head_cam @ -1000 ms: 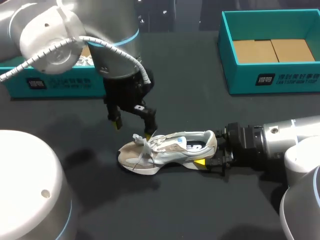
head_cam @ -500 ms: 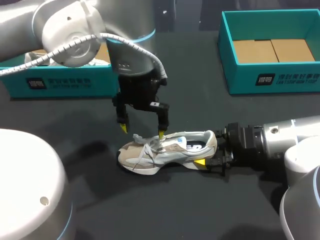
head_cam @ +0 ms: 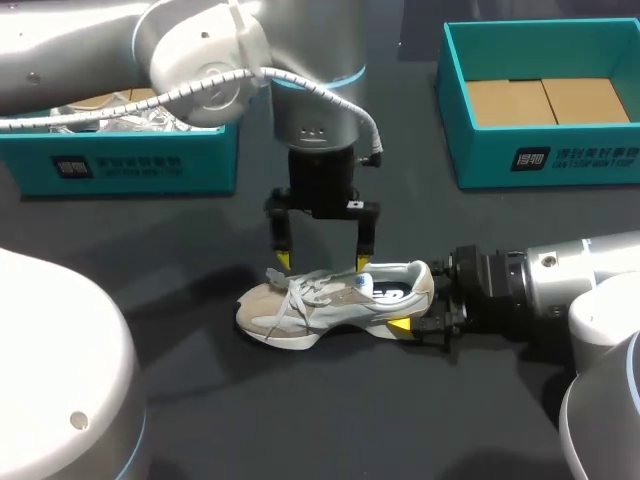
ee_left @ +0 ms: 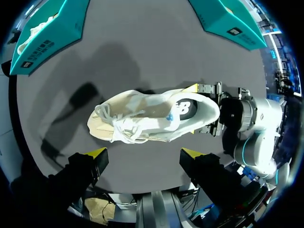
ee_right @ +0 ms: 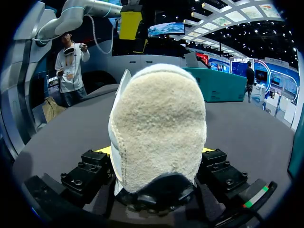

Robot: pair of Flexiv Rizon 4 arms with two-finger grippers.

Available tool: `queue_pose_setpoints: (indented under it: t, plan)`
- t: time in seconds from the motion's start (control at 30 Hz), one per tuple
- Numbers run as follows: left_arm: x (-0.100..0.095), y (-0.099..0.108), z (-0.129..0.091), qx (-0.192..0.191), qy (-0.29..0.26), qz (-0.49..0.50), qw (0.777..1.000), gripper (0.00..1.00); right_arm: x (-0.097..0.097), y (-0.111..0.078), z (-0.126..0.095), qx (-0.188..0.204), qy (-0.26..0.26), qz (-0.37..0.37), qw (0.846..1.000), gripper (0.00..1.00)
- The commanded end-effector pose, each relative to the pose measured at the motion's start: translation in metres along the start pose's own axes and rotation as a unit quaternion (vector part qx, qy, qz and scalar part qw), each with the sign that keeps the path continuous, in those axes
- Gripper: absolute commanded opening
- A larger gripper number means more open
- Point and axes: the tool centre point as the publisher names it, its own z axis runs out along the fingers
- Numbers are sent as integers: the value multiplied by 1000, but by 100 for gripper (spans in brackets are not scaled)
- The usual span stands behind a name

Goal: Take the shoe out of the shoebox, open the shoe tongue, remove and reinsert the insole, then place the shoe into the shoebox

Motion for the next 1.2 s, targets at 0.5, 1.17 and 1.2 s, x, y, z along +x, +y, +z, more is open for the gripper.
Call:
queue_pose_setpoints:
  t: [0.5,1.17,1.2]
  plan:
    - [30,-2,12,11,-52,-29,998,100,0,-1,-1,2,0,0,1000,0]
    - [45,-20,47,27,-112,-88,989,95,0,-1,-1,2,0,0,1000,0]
    - [45,-21,49,30,-116,-91,989,94,0,-1,-1,2,0,0,1000,0]
